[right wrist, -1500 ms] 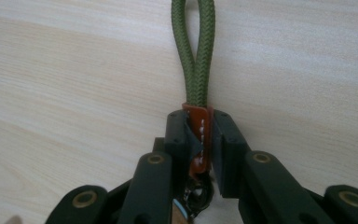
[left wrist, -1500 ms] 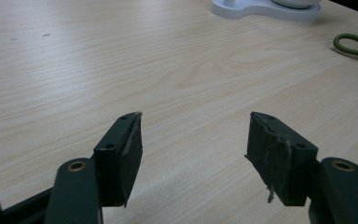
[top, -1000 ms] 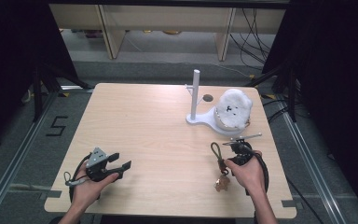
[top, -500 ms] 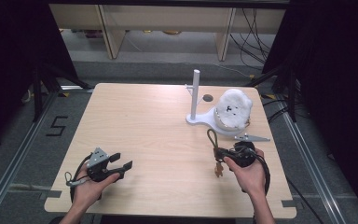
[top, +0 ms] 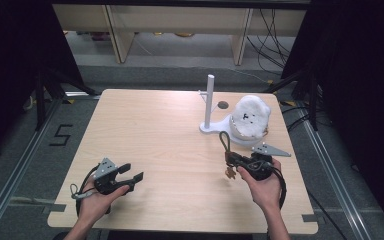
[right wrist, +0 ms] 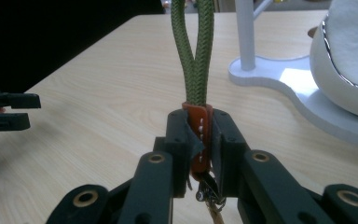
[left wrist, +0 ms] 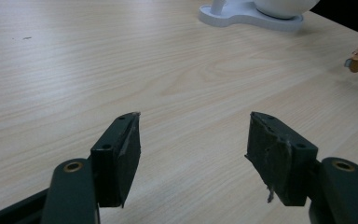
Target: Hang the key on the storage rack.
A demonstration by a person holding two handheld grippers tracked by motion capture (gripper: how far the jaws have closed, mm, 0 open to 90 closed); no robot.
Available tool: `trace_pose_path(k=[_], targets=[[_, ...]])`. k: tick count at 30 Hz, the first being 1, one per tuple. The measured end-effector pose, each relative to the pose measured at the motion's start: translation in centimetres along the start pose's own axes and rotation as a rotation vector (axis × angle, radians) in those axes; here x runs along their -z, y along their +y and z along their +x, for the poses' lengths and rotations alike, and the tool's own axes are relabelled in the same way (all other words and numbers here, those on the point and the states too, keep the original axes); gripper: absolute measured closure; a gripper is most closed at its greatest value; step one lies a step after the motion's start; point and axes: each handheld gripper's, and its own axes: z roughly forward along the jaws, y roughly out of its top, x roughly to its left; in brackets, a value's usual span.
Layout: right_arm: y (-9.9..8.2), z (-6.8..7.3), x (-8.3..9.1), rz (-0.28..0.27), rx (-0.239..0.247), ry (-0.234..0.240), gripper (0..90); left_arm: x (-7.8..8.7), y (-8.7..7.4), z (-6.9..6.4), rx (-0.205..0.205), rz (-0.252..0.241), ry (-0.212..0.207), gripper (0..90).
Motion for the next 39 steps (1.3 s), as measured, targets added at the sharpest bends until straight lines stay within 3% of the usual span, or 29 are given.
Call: trace_pose_path(k=[2, 4, 5, 6, 7, 10, 12, 14, 17, 20, 21, 22, 23, 24, 26, 27, 29, 30, 32, 34, 35, 36, 39], targets=[[-0.1, 0.5, -0.1, -0.020, -0.038, 0.024, 79.3, -0.1, 0.3, -0.2, 0.006, -0.010, -0.017, 34.2], [-0.1, 0.5, -0.5, -0.036, 0.003, 0.027, 79.3, -0.1, 0.8, -0.5, 0.018, -0.020, -0.038, 34.6], [0.0, 0.9, -0.4, -0.028, -0.024, 0.035, 79.3, -0.2, 1.0, -0.6, 0.013, -0.026, -0.053, 35.0], [0.0, 0.9, -0.6, -0.054, 0.014, 0.044, 79.3, -0.2, 1.3, -0.8, 0.011, -0.024, -0.056, 35.4], [0.0, 1.1, -0.7, -0.052, -0.002, 0.041, 79.3, -0.4, 1.7, -1.0, 0.013, -0.035, -0.079, 35.7], [0.2, 1.6, -1.1, -0.087, 0.033, 0.058, 79.3, -0.8, 2.9, -1.7, 0.000, -0.045, -0.110, 37.6], [0.4, 2.3, -1.2, -0.079, 0.005, 0.076, 79.3, -1.1, 3.8, -2.2, -0.015, -0.058, -0.142, 39.4], [0.6, 2.4, -1.6, -0.106, 0.049, 0.085, 79.3, -1.4, 4.9, -2.8, -0.027, -0.065, -0.172, 41.0], [0.9, 2.9, -1.8, -0.105, 0.070, 0.088, 79.3, -2.0, 6.7, -3.6, -0.026, -0.089, -0.234, 43.4], [0.9, 3.7, -2.3, -0.117, 0.047, 0.104, 79.3, -2.6, 8.0, -4.3, -0.020, -0.097, -0.278, 46.5], [0.9, 3.6, -2.5, -0.126, 0.077, 0.110, 79.3, -2.9, 8.5, -4.7, -0.025, -0.097, -0.295, 47.2], [0.9, 3.9, -2.6, -0.119, 0.057, 0.120, 79.3, -3.3, 8.9, -5.0, -0.032, -0.104, -0.312, 48.1], [0.9, 4.0, -2.7, -0.125, 0.076, 0.119, 79.3, -3.5, 9.3, -5.3, -0.038, -0.097, -0.318, 48.8], [0.9, 4.3, -2.8, -0.114, 0.054, 0.128, 79.3, -3.9, 9.6, -5.6, -0.040, -0.101, -0.340, 49.8], [1.0, 4.3, -3.1, -0.129, 0.090, 0.130, 79.3, -4.5, 10.2, -6.2, -0.041, -0.093, -0.371, 51.5], [0.9, 4.5, -3.1, -0.119, 0.071, 0.136, 79.3, -4.8, 10.4, -6.5, -0.035, -0.090, -0.383, 52.3], [0.9, 4.6, -3.3, -0.129, 0.089, 0.140, 79.3, -5.4, 10.7, -6.9, -0.038, -0.077, -0.397, 54.0], [1.0, 4.6, -3.3, -0.130, 0.107, 0.132, 79.3, -5.7, 10.8, -7.1, -0.028, -0.071, -0.403, 54.6], [0.9, 5.1, -3.4, -0.119, 0.072, 0.149, 79.3, -6.3, 11.0, -7.2, -0.011, -0.071, -0.419, 57.2], [0.8, 5.2, -3.5, -0.115, 0.068, 0.156, 79.3, -6.8, 11.3, -7.4, 0.007, -0.065, -0.428, 59.5], [0.9, 5.1, -3.7, -0.125, 0.104, 0.155, 79.3, -7.1, 11.4, -7.5, 0.020, -0.067, -0.438, 60.4], [0.8, 5.3, -3.8, -0.123, 0.083, 0.164, 79.3, -7.2, 11.5, -7.6, 0.030, -0.067, -0.445, 61.2], [0.7, 5.4, -3.9, -0.120, 0.100, 0.173, 79.3, -7.8, 11.8, -7.8, 0.063, -0.070, -0.474, 63.4]])
